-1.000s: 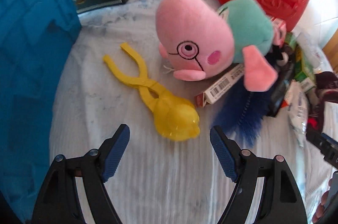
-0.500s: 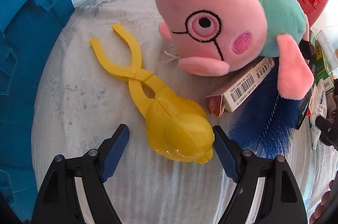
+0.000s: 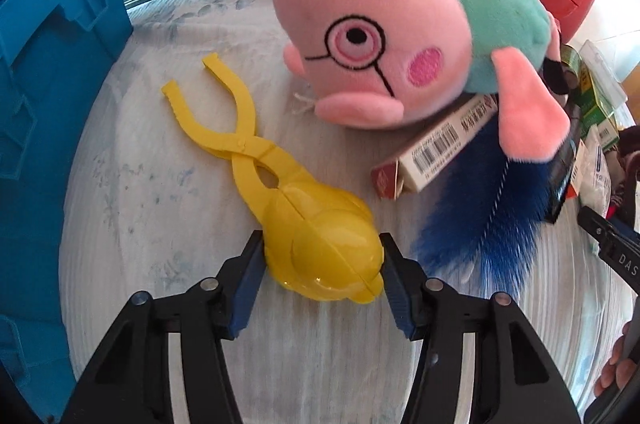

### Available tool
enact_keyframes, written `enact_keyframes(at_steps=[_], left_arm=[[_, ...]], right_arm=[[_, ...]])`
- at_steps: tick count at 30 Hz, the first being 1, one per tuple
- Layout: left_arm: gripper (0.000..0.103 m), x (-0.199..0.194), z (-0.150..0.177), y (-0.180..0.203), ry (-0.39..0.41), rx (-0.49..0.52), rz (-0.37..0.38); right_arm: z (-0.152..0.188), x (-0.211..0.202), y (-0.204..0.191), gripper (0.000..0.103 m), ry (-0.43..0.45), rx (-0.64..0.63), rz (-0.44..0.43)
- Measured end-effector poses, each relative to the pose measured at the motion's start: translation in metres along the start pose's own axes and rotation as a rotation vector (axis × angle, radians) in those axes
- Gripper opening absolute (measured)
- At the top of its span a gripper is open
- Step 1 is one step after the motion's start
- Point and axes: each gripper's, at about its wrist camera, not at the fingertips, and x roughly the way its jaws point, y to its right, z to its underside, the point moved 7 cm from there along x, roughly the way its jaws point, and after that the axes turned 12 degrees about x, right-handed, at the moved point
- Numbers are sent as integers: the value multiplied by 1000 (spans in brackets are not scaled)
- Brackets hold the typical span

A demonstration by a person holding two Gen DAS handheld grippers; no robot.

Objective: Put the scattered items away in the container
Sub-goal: 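Grasp the yellow snowball clip with the left tool while the right tool grasps the white wipes packet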

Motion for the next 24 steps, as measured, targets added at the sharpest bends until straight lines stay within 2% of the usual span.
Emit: enact_keyframes(at_steps=[1, 3, 4, 6, 10, 13, 15, 17, 22, 24], left_arm=[[54, -2, 3, 1, -1, -1, 6], [54, -6, 9, 4, 2, 7, 21], [54, -7, 13, 7, 3, 11, 24], [54, -12, 22, 15, 7, 23, 35], [54, -27, 38, 30, 28, 48, 61], [54, -41, 42, 40, 58, 73, 69], [54, -50, 40, 48, 80, 75, 67], [54, -55, 36, 51, 96, 73, 59], [54, -42, 14, 42, 90, 48, 50], [54, -34, 10, 39, 79, 42, 47]], right_arm=[[3, -3, 2, 57, -1, -10, -7], [11, -11, 7, 40, 0, -32, -19], [16, -14, 9, 37, -3, -39, -26], [29, -16, 14, 19, -53, -20, -76], [51, -27, 24, 19, -87, 15, -128], [56, -42, 30, 24, -76, 69, -166], [48, -52, 32, 50, -50, 113, -183], [36, -55, 33, 61, -23, 149, -185], [-7, -26, 36, 61, -24, 229, -143], [-19, -12, 29, 67, -23, 249, -119]])
